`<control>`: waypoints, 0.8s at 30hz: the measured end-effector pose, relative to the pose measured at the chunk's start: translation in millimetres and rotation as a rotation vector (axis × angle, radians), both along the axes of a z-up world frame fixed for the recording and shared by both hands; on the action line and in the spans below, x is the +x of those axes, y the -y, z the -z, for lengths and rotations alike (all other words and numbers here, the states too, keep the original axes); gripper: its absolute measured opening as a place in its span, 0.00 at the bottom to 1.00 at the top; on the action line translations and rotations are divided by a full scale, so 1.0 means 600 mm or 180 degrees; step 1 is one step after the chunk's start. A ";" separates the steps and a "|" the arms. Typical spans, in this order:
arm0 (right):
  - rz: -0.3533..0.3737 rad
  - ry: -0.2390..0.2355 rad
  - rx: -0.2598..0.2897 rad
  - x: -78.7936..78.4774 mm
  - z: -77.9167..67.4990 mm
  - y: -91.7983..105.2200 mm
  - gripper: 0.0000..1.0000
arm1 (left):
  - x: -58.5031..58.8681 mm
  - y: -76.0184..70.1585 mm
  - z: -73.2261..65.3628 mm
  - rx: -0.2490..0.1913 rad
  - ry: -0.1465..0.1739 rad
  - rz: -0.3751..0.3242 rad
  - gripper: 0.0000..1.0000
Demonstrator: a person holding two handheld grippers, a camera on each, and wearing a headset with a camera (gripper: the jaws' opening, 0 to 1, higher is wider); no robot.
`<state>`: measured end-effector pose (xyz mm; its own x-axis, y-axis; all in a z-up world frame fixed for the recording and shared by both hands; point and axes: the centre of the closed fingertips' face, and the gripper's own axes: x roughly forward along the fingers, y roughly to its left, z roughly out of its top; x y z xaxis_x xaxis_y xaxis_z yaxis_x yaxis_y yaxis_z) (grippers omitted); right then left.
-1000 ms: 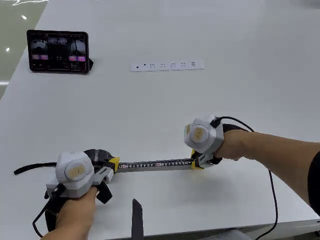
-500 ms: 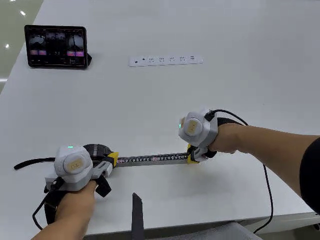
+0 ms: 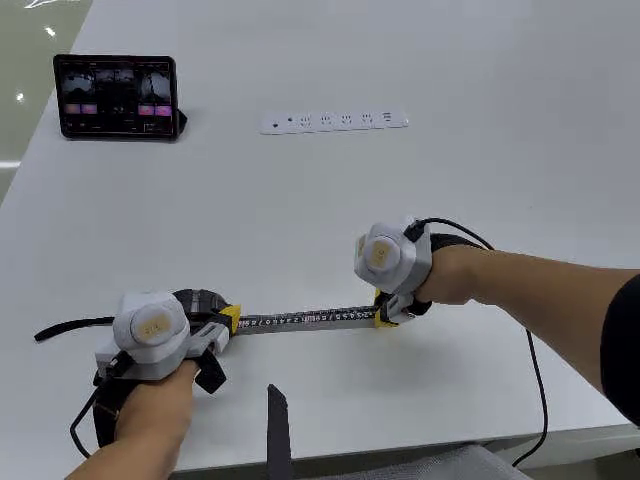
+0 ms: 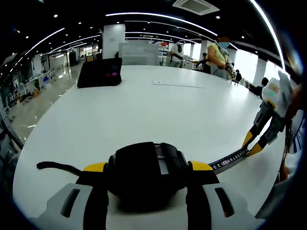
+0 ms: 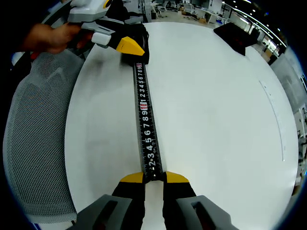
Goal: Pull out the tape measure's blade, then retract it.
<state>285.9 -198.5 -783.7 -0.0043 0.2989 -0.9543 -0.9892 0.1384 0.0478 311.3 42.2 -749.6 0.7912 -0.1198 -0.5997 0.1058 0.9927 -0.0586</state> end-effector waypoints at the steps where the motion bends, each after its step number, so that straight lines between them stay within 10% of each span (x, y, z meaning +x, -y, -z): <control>1: 0.0025 -0.0009 0.0004 0.000 0.000 -0.002 0.09 | 0.000 0.000 0.000 0.0000 -0.0004 0.0001 0.61; 24: 0.0090 -0.0028 0.0020 0.001 -0.001 -0.014 0.10 | 0.000 0.001 0.000 0.0003 -0.0055 0.0012 0.61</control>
<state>286.6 -189.9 -783.4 -0.0042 0.3050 -0.9524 -0.9845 0.1659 0.0575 311.1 41.8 -749.5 0.7802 -0.1223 -0.6134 0.1085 0.9923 -0.0597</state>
